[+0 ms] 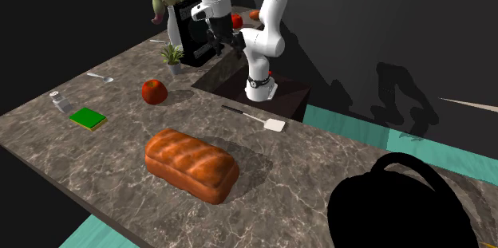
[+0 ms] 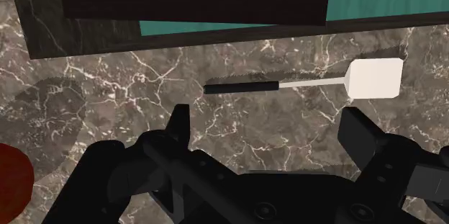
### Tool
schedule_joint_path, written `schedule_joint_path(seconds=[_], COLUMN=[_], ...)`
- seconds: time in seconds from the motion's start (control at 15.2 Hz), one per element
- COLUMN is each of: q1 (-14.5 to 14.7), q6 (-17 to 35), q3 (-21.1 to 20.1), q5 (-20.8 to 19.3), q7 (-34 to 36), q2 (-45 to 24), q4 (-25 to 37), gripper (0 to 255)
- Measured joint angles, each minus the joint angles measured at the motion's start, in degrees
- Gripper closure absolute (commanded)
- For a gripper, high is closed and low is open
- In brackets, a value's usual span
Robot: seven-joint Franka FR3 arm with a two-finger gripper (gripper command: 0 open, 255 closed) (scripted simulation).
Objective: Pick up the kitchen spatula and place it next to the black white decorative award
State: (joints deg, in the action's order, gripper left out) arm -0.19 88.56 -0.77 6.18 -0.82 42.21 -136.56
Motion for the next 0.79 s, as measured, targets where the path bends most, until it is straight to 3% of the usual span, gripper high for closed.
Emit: schedule_joint_path(seconds=[0.2, 0.53, 0.79], q1=[-1.3, -5.8, -9.7], q6=[1.8, 9.5, 16.6], q3=[-2.2, -12.9, -23.5], q5=[1.3, 8.0, 14.0], q7=[5.5, 29.6, 50.0], q2=[1.8, 7.2, 6.6], q4=[-2.7, -12.4, -16.2], gripper=[0, 0, 0])
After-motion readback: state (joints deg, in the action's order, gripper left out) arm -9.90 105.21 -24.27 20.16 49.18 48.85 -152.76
